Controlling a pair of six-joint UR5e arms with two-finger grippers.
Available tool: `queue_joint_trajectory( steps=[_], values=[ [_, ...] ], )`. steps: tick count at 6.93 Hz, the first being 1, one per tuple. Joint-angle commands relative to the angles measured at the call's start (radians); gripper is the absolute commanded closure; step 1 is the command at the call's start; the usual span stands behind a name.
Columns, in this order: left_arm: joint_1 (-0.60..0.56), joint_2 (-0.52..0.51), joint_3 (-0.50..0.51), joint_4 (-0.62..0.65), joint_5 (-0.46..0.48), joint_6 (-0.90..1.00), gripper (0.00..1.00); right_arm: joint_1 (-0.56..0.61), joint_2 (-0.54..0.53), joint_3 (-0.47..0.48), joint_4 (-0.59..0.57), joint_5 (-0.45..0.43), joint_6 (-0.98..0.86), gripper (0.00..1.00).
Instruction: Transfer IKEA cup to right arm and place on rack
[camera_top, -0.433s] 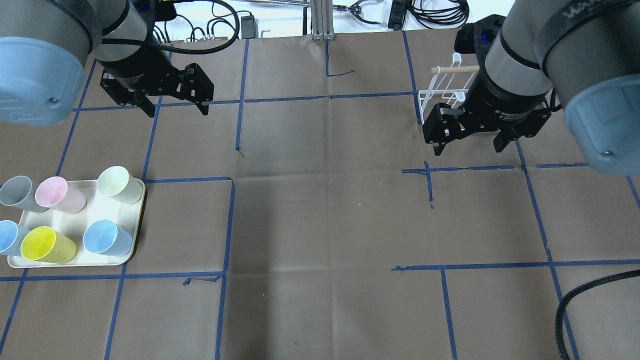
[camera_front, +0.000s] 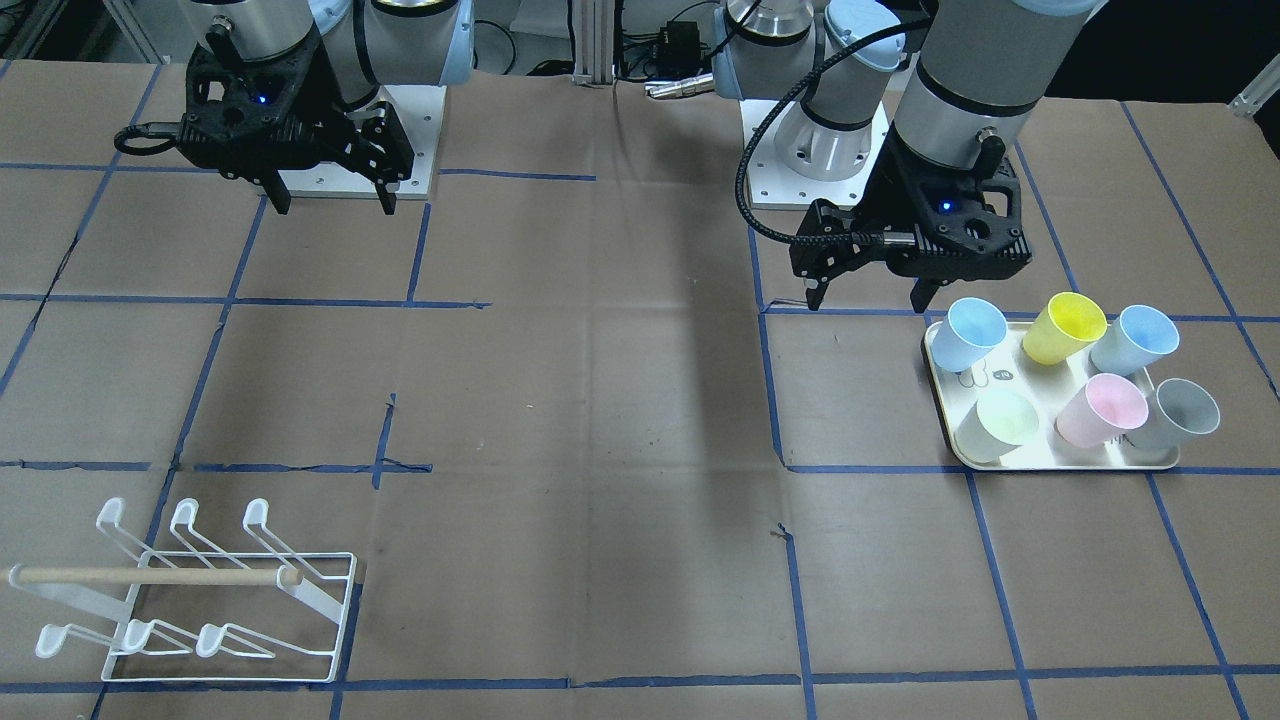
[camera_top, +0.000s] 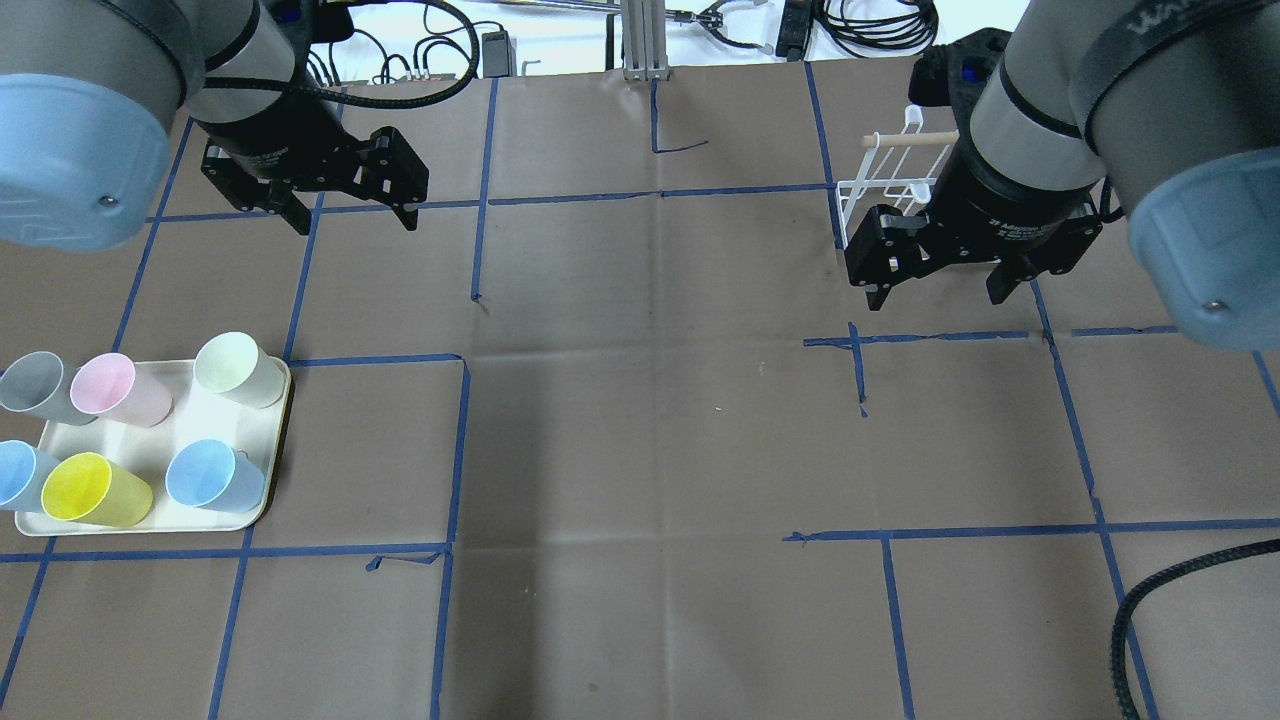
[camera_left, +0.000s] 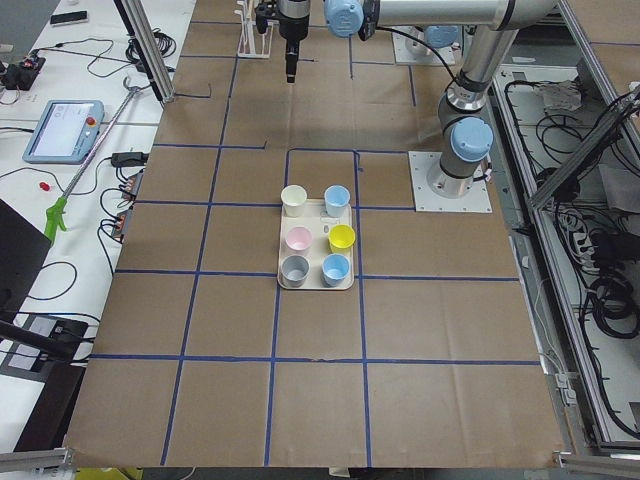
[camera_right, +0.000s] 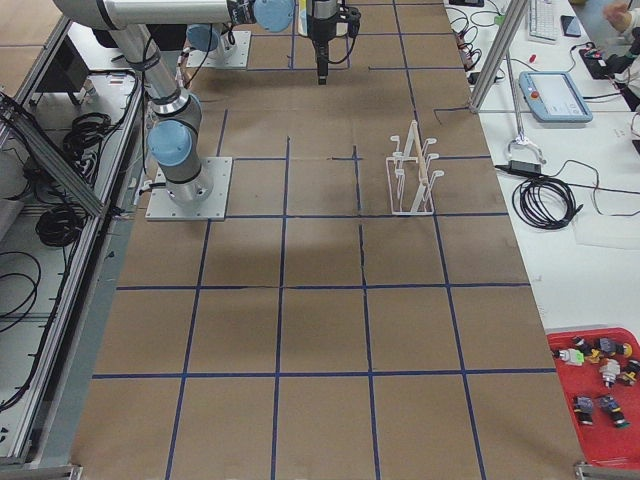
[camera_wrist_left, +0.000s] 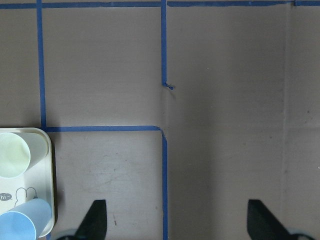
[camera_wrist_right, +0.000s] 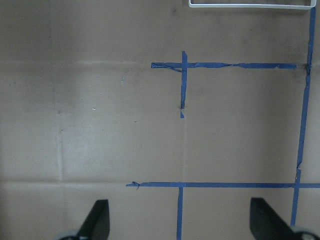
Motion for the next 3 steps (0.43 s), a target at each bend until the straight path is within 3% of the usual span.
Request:
queue_joint_trajectory(
  steps=[1,3],
  values=[
    [0.001,0.000,0.001,0.001,0.000,0.000,0.00,0.000,0.000,-0.002,0.000,0.000,0.001,0.00],
    [0.001,-0.003,-0.001,0.001,-0.003,0.000,0.00,0.000,0.000,-0.001,0.000,0.002,0.004,0.00]
  ],
)
